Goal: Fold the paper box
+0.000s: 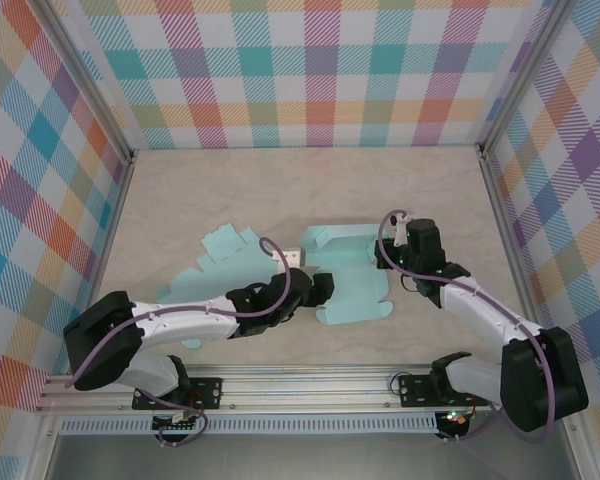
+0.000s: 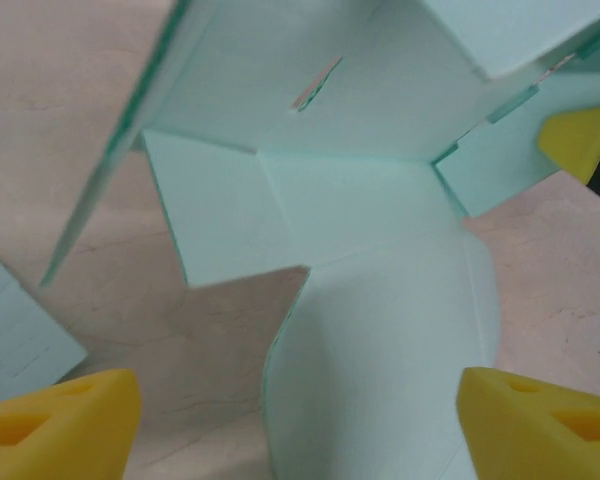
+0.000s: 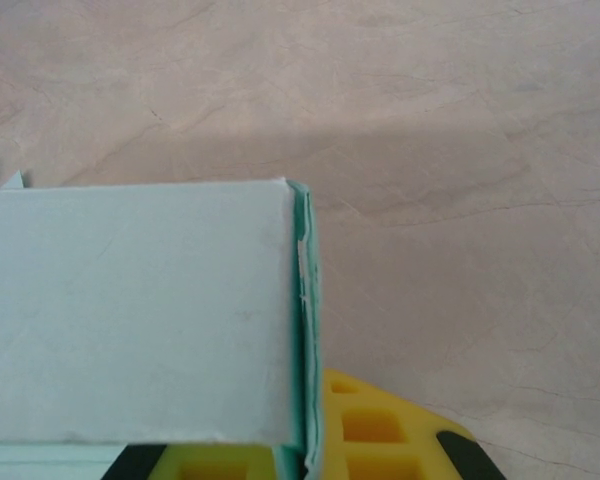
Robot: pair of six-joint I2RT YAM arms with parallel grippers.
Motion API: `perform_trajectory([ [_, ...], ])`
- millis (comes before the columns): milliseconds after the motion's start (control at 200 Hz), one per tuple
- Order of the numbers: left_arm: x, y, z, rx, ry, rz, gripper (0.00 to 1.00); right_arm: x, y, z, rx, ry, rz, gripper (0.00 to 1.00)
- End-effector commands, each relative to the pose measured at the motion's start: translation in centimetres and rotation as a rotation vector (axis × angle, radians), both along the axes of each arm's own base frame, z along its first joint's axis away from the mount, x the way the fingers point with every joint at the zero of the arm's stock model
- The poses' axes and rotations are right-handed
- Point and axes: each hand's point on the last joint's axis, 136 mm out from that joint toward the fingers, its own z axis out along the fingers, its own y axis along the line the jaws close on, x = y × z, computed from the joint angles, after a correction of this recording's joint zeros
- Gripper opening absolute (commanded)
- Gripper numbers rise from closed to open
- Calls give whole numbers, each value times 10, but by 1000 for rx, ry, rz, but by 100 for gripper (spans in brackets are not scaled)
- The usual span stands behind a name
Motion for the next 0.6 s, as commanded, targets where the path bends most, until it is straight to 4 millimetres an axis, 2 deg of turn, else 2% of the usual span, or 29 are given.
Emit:
perform_trajectory([
  [0,13,-3,25,-24,-83,51,78,-3,3,9,23,-26,9,0],
  [145,17,-2,37,-19,-121,64,67,-4,3,10,27,-32,12,0],
  [415,16,-24,52,-84,-143,-15,51,-3,5,7,29,-29,18,0],
  [595,22,-38,67,-123,-206,-37,48,-4,8,5,38,-21,35,0],
])
